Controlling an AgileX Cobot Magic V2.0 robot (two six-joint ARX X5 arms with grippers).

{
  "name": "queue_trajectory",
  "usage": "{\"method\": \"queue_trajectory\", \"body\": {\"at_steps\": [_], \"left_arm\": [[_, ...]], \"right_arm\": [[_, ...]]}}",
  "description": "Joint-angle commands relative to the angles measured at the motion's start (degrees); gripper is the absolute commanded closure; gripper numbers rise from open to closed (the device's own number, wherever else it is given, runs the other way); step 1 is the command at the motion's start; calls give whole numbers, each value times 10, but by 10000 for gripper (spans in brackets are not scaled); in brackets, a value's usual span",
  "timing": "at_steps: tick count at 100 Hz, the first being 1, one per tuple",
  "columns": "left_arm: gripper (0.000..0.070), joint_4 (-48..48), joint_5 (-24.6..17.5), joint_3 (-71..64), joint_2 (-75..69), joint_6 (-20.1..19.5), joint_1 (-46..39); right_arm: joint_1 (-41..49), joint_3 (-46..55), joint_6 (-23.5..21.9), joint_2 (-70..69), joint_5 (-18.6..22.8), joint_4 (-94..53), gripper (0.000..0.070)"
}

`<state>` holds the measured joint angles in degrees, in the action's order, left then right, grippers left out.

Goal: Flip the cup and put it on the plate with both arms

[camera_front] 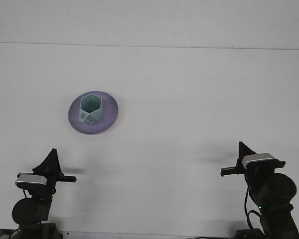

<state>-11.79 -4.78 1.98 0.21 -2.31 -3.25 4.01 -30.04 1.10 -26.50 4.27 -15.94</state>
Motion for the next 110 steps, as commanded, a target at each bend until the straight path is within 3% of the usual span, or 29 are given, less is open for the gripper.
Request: {"method": "queue_trajectory", "body": {"at_steps": [1, 9, 74, 84, 96, 110], "left_arm": [[685, -2, 1, -12, 0, 4, -1], [685, -3, 1, -12, 0, 17, -1], [685, -3, 1, -12, 0, 17, -1], [685, -3, 1, -12, 0, 17, -1], [685, -3, 1, -12, 0, 17, -1], [685, -3, 1, -12, 0, 17, -1]], "right_arm": [[-1, -3, 2, -2, -2, 7, 693], [-1, -3, 2, -2, -2, 8, 692], [6, -3, 3, 0, -6, 11, 692], [23, 0, 37, 13, -49, 17, 693], [14, 52, 112, 55, -38, 100, 692], [-2, 146, 106, 115, -21, 164, 693]]}}
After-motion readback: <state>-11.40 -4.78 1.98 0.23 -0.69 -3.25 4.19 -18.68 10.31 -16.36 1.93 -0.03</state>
